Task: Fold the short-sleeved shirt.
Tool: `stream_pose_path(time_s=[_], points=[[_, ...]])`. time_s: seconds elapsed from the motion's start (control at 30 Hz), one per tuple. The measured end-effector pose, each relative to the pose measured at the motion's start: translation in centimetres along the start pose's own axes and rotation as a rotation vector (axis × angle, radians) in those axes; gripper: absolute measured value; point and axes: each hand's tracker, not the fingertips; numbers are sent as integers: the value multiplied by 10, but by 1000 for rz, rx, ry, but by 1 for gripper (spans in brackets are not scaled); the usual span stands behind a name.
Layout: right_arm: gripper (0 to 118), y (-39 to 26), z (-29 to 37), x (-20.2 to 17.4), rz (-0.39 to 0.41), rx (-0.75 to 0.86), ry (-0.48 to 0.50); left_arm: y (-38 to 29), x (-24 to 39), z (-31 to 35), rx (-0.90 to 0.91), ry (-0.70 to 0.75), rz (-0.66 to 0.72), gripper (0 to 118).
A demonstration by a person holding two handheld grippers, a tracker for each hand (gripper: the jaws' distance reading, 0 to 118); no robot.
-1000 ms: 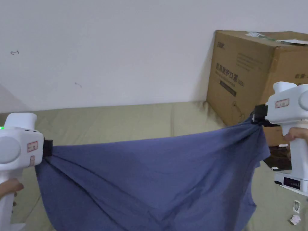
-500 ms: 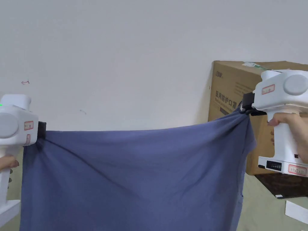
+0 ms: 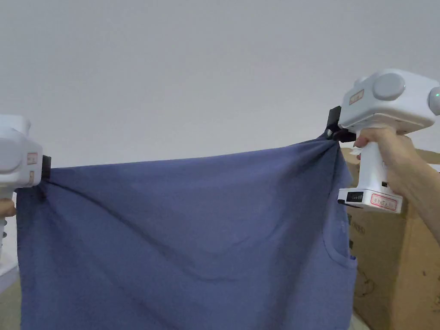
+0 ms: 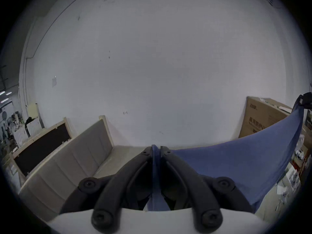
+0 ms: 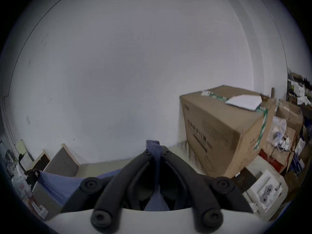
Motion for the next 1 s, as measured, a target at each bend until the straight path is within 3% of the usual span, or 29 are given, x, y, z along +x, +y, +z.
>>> stream_pose_path(time_s=[0.2,0.33,0.4,0.47,0.67,0.77,0.87,1.0], points=[[3,27,-1,-14,0,88,12,46,-4,-24,136,16,93,6],[3,11,-10,-22,111,67,13,33,0,-33,173,58,94,6],[3,-8,-26,-19,107,43,15,12,2,-50,136,63,90,6],[3,-34,-49,-14,80,-23,22,-20,5,-70,66,62,97,6],[3,-144,-136,-3,179,-248,-44,-147,30,-152,-190,105,0,6],[3,-207,-181,10,168,-376,-59,-218,43,-186,-326,113,13,6],[3,-270,-216,23,213,-495,-98,-285,51,-208,-443,105,22,6],[3,-338,-245,49,197,-619,-113,-353,57,-215,-566,94,-2,6]])
